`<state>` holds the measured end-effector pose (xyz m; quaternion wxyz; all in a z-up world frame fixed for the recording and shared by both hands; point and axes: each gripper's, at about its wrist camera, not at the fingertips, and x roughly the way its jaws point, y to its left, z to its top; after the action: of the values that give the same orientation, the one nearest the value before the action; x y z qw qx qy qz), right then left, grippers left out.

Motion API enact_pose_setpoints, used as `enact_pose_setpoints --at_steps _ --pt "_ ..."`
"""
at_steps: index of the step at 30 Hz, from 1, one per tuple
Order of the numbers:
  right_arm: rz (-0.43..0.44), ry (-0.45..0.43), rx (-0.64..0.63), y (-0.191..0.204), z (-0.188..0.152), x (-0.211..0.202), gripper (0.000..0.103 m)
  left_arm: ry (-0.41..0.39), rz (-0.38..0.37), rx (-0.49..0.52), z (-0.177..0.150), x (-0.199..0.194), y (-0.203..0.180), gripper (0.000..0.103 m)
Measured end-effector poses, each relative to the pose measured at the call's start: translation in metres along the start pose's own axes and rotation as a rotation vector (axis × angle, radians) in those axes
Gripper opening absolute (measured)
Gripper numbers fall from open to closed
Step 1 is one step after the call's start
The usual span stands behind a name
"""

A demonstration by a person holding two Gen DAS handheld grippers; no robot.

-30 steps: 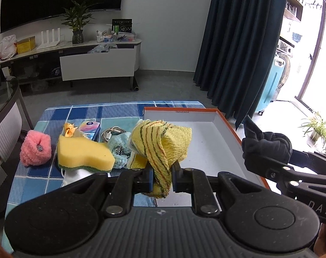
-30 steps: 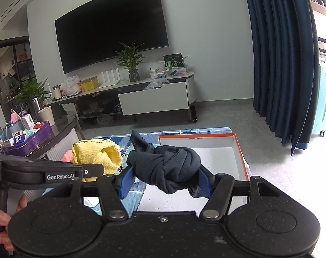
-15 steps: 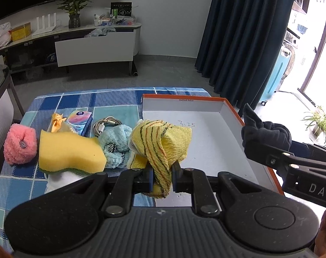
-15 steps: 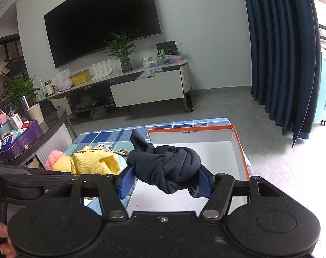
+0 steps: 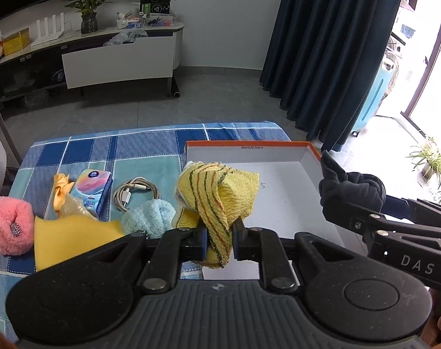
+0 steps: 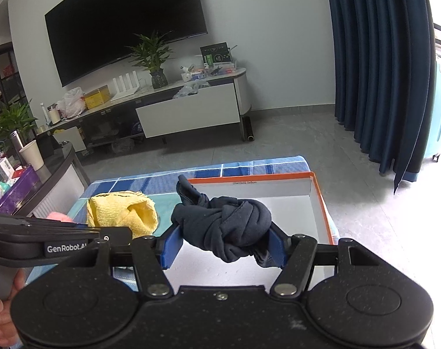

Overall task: Organize soft objects
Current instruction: 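Move both held cloths over the white box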

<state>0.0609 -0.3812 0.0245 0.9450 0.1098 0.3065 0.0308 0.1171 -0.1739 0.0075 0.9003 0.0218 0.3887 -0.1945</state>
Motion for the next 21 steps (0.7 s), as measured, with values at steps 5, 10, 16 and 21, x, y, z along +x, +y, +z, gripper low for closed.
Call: enact_pose_setpoints --at_steps 5,10,16,21 --pt "-0.021 0.011 0.011 -0.013 0.008 0.010 0.074 0.018 -0.021 -0.003 0.008 0.015 -0.007 0.018" --pt "-0.043 0.024 0.025 -0.028 0.013 0.020 0.074 0.033 -0.039 0.004 0.016 0.028 -0.015 0.018" --pt "-0.057 0.037 0.038 -0.039 0.018 0.033 0.074 0.052 -0.053 0.010 0.022 0.042 -0.022 0.018" --pt "-0.059 0.045 0.035 -0.041 0.023 0.043 0.074 0.063 -0.061 0.015 0.026 0.051 -0.025 0.018"
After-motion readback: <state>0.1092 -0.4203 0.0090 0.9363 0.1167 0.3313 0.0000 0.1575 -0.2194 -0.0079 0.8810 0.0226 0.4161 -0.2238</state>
